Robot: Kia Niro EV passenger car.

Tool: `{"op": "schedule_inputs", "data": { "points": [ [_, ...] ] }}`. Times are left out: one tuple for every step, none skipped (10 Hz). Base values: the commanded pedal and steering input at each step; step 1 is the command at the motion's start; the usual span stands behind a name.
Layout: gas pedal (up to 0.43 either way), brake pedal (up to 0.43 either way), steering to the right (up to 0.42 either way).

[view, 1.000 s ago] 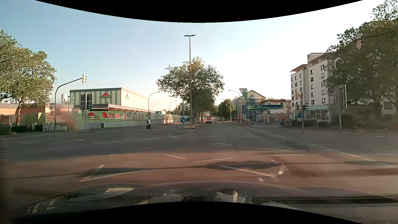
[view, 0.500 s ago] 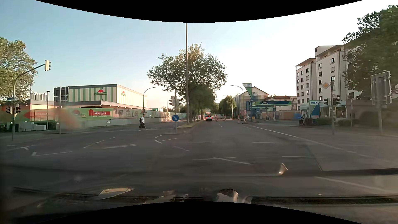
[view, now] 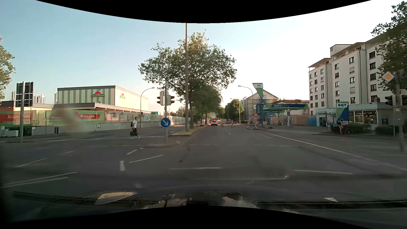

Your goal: Follow the waypoints while adhering to traffic rules and regulations

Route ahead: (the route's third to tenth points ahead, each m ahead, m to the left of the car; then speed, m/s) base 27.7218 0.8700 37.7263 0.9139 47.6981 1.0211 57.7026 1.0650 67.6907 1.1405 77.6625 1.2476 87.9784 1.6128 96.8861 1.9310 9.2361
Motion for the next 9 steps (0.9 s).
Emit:
{"op": "schedule_inputs", "data": {
  "points": [
    [0.028,0.0,-0.004],
    [0.039,0.0,-0.006],
    [0.039,0.0,-0.007],
    [0.039,0.0,-0.007],
    [0.028,0.0,-0.006],
    [0.028,0.0,-0.007],
    [0.028,0.0,-0.007],
    [0.028,0.0,-0.007],
    [0.028,0.0,-0.007]
  ]
}}
